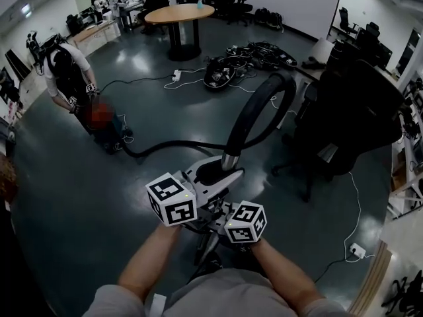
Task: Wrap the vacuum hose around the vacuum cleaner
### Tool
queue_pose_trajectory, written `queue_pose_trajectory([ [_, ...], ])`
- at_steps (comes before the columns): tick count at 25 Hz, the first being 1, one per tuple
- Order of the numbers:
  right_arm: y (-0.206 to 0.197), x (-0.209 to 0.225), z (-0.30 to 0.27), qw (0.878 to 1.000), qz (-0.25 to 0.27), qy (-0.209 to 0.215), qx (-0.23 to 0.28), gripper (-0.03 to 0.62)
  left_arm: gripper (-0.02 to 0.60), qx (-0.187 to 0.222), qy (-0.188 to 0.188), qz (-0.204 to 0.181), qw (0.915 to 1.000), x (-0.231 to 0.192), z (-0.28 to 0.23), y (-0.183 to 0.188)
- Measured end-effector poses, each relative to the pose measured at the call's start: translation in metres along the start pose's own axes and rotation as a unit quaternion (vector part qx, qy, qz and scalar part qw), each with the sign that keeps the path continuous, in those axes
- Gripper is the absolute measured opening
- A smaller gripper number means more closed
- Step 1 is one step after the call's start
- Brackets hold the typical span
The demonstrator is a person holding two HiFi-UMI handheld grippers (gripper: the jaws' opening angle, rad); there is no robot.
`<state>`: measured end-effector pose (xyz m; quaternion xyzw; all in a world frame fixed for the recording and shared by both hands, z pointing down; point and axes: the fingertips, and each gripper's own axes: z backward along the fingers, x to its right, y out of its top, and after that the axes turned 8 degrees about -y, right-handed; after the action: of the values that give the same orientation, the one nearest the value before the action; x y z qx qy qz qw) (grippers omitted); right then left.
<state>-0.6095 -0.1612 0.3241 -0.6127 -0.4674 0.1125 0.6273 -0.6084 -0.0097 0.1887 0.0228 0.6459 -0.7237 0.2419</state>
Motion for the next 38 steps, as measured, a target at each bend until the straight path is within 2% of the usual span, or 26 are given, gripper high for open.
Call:
queue_pose_trajectory([
  [5,0.004,0.028,-0.014,1.0,0.008,-0.026,-0.011,0.08,0.176,-0.049,0.073,-0.03,0.9957,-0.026,-0.002,-0.002],
  [8,-0.002,0.048,-0.019,0.998,0.031,-0.049,-0.04,0.08,0.224,-0.071,0.092,-0.023,0.993,-0.039,0.004,-0.004],
  [15,-0.014,0.088,-0.016,0.985,0.111,-0.082,-0.103,0.08,0.225,-0.095,0.144,-0.024,0.9847,-0.059,0.016,-0.006],
  [20,-0.029,0.122,0.01,0.969,0.145,-0.109,-0.167,0.078,0.225,-0.123,0.195,-0.054,0.9715,-0.072,0.027,-0.017],
  [24,-0.035,0.155,0.042,0.964,0.125,-0.13,-0.193,0.077,0.225,-0.136,0.225,-0.056,0.9633,-0.083,0.033,-0.024],
  [27,-0.044,0.171,0.062,0.961,0.108,-0.13,-0.219,0.077,0.225,-0.16,0.231,-0.063,0.9577,-0.086,0.025,-0.034],
  [31,-0.063,0.191,0.089,0.949,0.103,-0.129,-0.27,0.077,0.225,-0.196,0.223,-0.111,0.9484,-0.084,-0.008,-0.037],
  [36,-0.081,0.206,0.124,0.933,0.109,-0.123,-0.32,0.077,0.225,-0.262,0.196,-0.176,0.9283,-0.077,-0.058,-0.05],
  [38,-0.087,0.213,0.138,0.928,0.111,-0.128,-0.332,0.077,0.225,-0.298,0.176,-0.199,0.9169,-0.073,-0.075,-0.063],
])
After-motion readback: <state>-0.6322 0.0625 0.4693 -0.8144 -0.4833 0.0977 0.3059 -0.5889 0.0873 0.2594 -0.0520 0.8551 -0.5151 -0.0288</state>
